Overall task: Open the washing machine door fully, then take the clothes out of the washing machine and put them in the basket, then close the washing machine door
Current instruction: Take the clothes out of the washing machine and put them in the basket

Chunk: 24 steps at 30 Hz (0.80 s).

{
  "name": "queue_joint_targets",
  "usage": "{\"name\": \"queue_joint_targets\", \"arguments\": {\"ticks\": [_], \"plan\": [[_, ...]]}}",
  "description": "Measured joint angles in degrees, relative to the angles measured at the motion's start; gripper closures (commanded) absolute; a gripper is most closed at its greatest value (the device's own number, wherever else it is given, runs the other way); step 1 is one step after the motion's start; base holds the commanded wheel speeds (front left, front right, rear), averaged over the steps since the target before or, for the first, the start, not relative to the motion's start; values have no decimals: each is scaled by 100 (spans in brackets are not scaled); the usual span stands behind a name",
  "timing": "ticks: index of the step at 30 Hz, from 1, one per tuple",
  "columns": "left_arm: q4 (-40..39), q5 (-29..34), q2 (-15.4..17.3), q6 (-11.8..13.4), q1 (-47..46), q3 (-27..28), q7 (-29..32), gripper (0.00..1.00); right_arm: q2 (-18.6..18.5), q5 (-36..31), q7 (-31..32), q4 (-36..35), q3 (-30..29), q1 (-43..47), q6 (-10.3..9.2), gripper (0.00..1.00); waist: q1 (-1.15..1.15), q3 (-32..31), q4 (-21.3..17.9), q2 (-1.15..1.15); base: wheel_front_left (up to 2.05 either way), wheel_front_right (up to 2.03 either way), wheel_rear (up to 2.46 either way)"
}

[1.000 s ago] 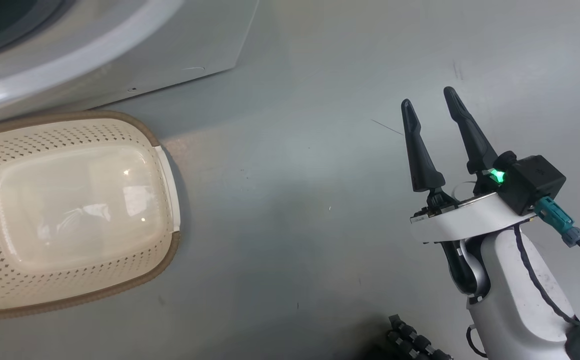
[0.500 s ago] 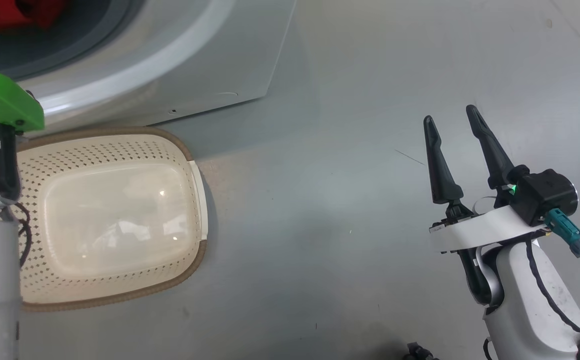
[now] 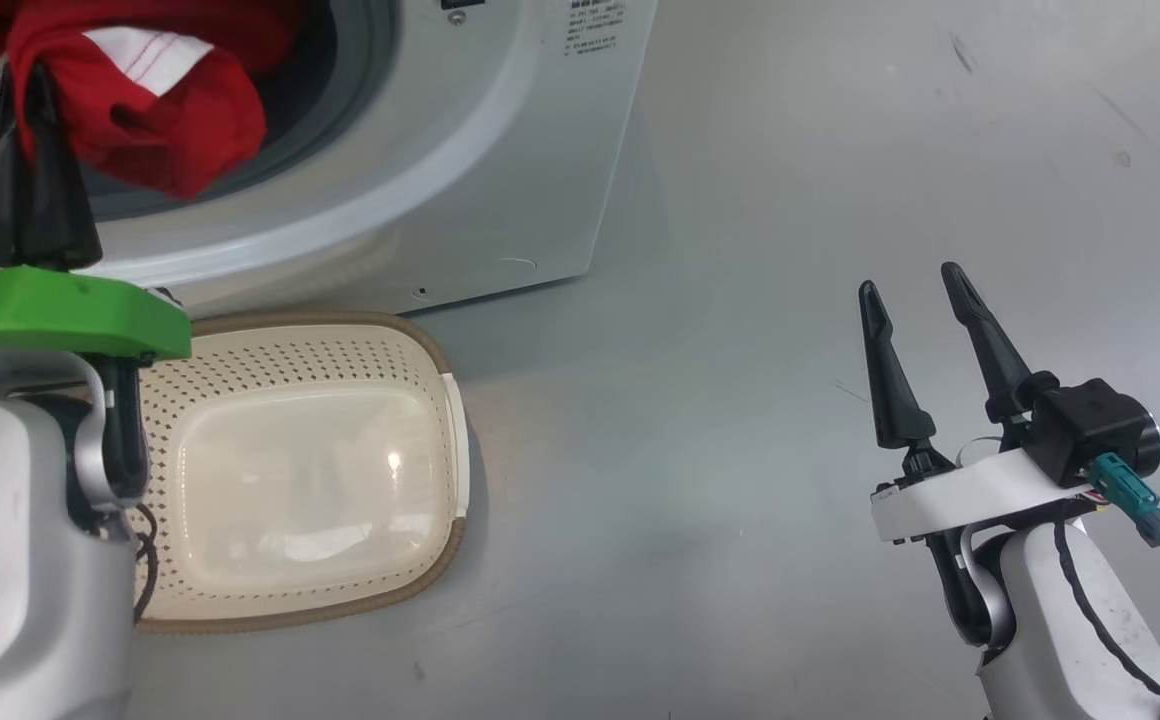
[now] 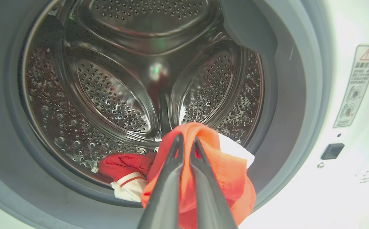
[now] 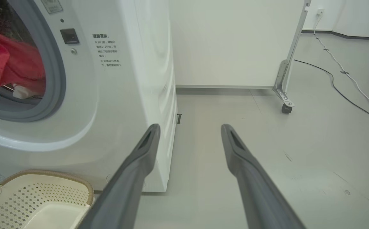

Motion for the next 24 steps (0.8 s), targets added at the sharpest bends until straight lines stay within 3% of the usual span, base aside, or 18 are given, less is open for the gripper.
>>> {"name": "queue_joint_targets", "arguments": {"ticks": [11,17,24], "plan": [[-357,166,-186,140,843,-85,-428,100,2,-41,0,7,-80,321,-1,0,0,-588,272,0,0,0,0],[-722,164,-455,209,1212,-186,-583,100,5,-41,0,13,-126,551,-2,0,0,-857,461,0,0,0,0],[-1033,168,-456,285,1577,-179,-677,100,11,-42,0,8,-101,581,0,0,0,-1003,592,0,0,0,0]]}}
